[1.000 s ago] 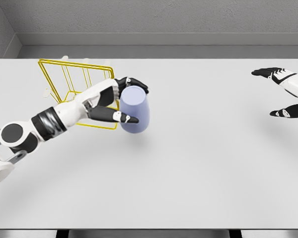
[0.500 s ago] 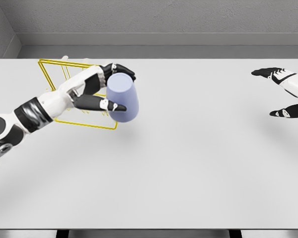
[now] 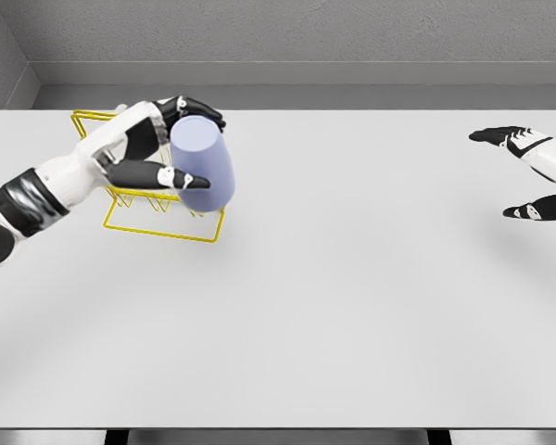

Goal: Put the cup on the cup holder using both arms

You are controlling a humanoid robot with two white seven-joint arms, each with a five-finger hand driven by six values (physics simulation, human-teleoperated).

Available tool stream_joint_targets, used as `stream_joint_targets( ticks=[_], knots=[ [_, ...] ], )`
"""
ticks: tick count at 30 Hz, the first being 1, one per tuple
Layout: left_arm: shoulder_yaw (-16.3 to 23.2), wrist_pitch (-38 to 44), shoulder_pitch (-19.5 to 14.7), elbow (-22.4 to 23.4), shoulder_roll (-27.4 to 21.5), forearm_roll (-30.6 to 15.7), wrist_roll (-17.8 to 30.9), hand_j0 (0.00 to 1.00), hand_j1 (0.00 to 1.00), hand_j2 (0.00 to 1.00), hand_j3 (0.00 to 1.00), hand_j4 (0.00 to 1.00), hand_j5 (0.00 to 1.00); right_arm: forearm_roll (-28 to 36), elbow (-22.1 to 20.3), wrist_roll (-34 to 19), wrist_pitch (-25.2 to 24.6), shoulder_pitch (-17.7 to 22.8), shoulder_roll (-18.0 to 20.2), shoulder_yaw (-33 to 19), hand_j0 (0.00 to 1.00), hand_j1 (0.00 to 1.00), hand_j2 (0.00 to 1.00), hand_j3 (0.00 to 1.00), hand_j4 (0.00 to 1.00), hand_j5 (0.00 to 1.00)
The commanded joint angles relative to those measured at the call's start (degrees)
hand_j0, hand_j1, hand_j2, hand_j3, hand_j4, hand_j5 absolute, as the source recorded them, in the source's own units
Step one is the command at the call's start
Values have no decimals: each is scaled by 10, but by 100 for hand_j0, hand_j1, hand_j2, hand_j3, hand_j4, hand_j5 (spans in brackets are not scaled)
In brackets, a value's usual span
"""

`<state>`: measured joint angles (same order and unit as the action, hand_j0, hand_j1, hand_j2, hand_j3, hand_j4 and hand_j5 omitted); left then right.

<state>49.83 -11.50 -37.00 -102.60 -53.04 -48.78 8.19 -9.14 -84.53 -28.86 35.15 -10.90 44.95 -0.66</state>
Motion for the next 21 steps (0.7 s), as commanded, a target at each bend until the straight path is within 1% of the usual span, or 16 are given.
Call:
stream_joint_targets(
  ticks=[1,6,21],
  knots=[
    [-3,-9,0,0,-7,-4,-1,64,64,64,64,64,64,4,0,0,-1,0,0,0,100,100,100,100,100,100],
    [-3,-10,-1,1,-21,-12,-1,64,64,64,64,64,64,4,0,0,-1,0,0,0,100,100,100,100,100,100],
    [-7,-10,4,14,-30,-15,-1,65,65,65,65,65,65,4,0,0,-1,0,0,0,100,100,100,100,100,100]
  ],
)
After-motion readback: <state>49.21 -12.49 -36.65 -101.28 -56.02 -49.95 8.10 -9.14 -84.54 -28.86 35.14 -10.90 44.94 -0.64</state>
